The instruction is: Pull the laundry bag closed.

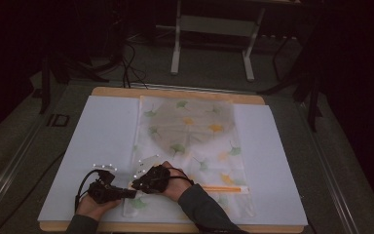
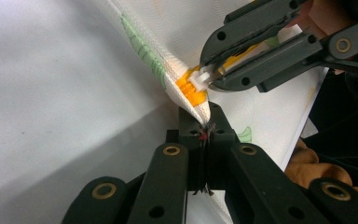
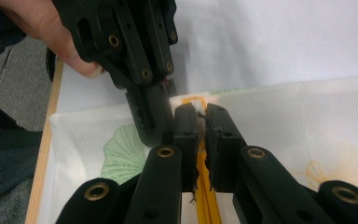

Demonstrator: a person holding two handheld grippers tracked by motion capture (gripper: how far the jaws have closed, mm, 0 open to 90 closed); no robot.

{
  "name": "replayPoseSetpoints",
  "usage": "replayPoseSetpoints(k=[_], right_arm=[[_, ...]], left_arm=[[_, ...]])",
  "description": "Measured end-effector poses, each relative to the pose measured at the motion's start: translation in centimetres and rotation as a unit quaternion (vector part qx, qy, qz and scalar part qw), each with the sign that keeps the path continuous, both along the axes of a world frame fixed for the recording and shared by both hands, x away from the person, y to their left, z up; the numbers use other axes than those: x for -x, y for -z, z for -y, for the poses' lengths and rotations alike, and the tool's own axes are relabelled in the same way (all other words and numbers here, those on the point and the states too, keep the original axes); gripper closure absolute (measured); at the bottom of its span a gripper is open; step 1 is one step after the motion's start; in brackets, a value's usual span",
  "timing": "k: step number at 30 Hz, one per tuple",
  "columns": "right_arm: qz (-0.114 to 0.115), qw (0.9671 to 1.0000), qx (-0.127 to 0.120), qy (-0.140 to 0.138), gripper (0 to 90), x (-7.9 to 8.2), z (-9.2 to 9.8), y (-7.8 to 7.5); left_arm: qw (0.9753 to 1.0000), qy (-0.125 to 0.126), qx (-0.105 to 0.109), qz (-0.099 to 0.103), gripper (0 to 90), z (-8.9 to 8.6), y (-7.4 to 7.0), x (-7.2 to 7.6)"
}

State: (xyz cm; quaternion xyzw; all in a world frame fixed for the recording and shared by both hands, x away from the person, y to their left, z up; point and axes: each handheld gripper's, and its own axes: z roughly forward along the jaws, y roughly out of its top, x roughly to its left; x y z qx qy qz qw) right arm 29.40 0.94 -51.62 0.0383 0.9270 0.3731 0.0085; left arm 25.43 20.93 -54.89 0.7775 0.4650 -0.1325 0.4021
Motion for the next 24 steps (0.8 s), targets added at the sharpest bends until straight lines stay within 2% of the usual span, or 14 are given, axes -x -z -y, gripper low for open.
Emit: replayPoseSetpoints(k=[24], right_arm=[[0.004, 0.9996, 0.027, -0.003, 84.2, 0.1, 1.0, 1.3]], left_arm=[[1.0000, 0.004, 0.005, 0.001, 88.6, -0.1, 0.1, 0.0]])
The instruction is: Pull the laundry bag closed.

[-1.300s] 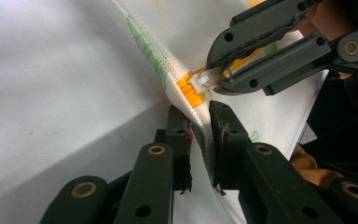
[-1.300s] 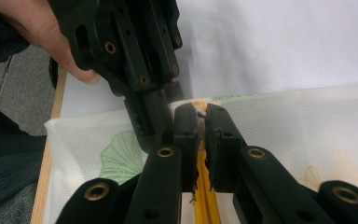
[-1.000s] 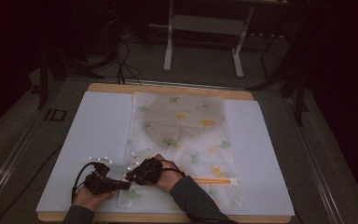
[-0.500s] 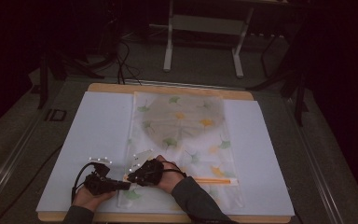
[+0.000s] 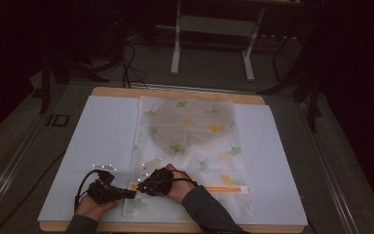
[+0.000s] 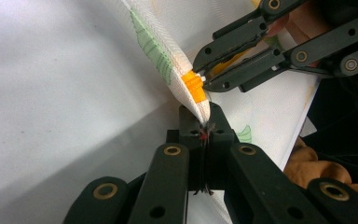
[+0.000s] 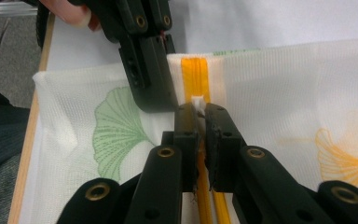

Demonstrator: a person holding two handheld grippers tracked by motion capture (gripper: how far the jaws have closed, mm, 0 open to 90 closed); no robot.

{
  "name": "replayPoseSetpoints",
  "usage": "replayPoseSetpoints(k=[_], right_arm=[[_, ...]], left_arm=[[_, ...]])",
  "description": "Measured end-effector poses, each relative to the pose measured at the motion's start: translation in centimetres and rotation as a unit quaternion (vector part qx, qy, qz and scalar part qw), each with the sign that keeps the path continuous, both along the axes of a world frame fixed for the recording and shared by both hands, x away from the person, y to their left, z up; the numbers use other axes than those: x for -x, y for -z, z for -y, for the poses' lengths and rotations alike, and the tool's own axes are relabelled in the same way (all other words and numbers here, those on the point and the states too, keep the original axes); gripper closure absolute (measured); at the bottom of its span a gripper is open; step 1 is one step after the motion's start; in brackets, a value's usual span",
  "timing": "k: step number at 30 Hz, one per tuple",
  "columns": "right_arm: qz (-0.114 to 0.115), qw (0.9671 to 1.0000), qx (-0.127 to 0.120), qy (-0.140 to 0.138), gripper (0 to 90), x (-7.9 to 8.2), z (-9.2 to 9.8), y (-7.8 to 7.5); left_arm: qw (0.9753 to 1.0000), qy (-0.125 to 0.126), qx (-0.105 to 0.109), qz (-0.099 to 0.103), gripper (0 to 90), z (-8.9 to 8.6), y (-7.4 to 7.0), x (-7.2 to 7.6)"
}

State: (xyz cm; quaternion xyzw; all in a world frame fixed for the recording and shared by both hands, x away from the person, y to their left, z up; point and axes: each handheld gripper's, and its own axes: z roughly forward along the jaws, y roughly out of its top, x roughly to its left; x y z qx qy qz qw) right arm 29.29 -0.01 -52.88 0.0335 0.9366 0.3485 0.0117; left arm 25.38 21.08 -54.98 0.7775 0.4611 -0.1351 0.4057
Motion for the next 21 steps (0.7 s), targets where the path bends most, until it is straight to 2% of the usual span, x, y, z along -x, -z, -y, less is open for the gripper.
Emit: replayPoseSetpoints(k=[21], right_arm=[[0.009, 0.9998, 0.017, -0.003, 84.2, 0.25, 0.12, 0.01]], left_arm=[[1.0000, -0.003, 0.004, 0.000, 88.6, -0.41, -0.05, 0.10]])
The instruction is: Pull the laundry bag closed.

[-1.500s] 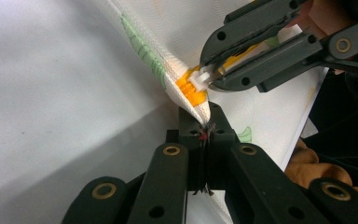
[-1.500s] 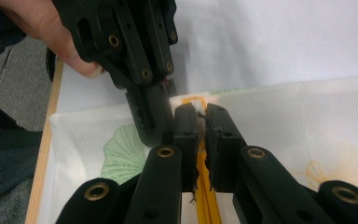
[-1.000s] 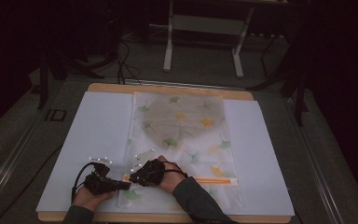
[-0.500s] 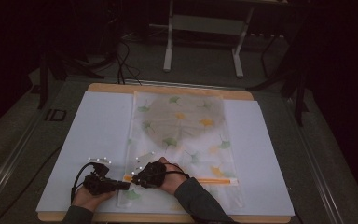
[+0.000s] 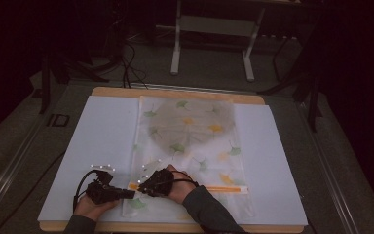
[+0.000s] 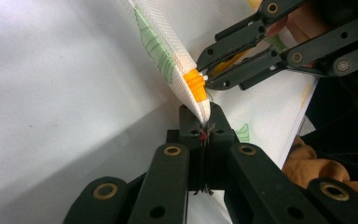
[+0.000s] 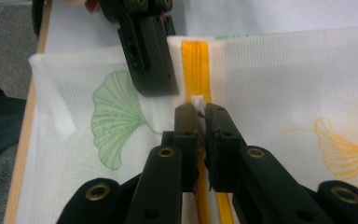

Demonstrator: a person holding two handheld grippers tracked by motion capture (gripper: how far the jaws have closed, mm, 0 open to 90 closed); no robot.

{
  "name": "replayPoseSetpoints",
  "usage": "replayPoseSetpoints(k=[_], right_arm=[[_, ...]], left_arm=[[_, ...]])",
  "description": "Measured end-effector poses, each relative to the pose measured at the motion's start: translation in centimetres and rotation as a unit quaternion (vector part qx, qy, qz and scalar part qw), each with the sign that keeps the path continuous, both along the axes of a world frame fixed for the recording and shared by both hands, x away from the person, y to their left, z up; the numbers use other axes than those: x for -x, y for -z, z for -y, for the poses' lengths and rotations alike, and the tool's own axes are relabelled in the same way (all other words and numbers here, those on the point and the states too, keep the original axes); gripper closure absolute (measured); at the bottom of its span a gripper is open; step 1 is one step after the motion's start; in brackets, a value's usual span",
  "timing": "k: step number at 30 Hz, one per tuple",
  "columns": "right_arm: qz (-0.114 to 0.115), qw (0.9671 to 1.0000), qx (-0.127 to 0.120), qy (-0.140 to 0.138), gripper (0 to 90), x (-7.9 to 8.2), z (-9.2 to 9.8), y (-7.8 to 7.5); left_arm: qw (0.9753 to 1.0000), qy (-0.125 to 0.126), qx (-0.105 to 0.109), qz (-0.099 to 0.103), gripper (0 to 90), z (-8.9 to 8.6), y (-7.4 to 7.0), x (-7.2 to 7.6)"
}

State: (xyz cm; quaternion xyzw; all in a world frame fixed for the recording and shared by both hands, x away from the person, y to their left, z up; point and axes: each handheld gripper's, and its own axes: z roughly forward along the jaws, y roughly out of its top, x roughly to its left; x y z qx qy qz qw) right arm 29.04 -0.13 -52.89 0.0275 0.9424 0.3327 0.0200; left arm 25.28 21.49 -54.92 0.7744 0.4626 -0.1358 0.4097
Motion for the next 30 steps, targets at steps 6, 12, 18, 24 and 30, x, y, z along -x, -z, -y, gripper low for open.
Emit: replayPoseSetpoints(k=[6, 12, 18, 24, 30], right_arm=[[0.005, 1.0000, 0.004, 0.002, 84.2, 0.1, 0.3, 0.0], [0.007, 0.9999, 0.008, 0.004, 84.2, 0.1, 0.7, 0.0], [0.013, 0.9998, 0.012, 0.005, 84.2, 0.2, 1.0, -0.1], [0.015, 0.9997, 0.015, 0.008, 84.2, 0.2, 1.5, -0.1], [0.020, 0.9996, 0.020, 0.007, 84.2, 0.2, 2.0, -0.2]], left_arm=[[1.0000, 0.000, 0.001, 0.001, 88.5, -0.2, 0.0, 0.0], [1.0000, -0.001, 0.002, 0.003, 88.5, -0.2, -0.1, 0.0], [1.0000, 0.000, 0.002, 0.004, 88.5, -0.3, -0.1, 0.0], [1.0000, -0.001, 0.002, 0.005, 88.5, -0.3, -0.1, 0.1], [1.0000, -0.001, 0.001, 0.006, 88.5, -0.3, -0.1, 0.1]])
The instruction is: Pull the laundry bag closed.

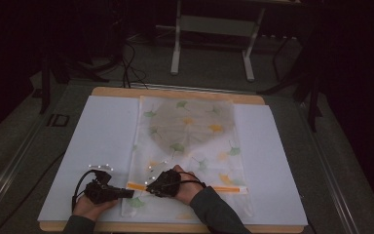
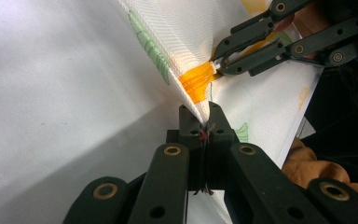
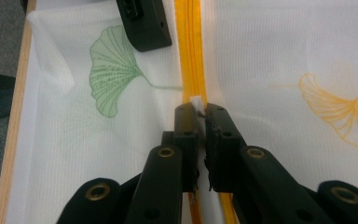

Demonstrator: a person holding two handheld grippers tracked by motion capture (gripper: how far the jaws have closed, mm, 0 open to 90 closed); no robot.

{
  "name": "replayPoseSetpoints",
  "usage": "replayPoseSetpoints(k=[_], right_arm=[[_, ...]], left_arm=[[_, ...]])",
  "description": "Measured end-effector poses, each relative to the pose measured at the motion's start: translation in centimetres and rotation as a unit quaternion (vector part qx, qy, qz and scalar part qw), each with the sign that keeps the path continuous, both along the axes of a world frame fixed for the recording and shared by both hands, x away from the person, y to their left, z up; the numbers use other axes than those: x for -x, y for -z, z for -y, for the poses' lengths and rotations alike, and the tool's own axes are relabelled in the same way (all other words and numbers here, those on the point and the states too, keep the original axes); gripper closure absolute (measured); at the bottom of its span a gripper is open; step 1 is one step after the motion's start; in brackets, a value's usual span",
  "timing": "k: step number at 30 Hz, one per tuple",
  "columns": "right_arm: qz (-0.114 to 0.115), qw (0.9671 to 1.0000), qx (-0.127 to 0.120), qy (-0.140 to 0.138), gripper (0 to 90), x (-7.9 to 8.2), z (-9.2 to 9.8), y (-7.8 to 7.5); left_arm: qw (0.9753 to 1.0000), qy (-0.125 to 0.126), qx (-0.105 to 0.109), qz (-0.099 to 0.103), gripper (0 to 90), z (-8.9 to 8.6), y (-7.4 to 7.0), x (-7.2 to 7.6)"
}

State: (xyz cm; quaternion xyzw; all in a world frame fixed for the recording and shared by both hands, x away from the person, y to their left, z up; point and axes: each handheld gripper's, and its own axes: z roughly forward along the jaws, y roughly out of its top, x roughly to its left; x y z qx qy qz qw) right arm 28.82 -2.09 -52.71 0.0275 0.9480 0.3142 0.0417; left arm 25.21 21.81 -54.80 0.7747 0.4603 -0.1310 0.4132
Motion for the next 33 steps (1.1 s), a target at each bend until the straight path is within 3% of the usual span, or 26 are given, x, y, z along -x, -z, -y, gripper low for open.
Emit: replayPoseSetpoints(k=[33], right_arm=[[0.009, 0.9998, 0.018, 0.007, 84.2, 0.4, 2.2, -0.3]], left_arm=[[0.9997, 0.002, -0.014, 0.018, 88.5, 0.1, -0.4, 0.3]])
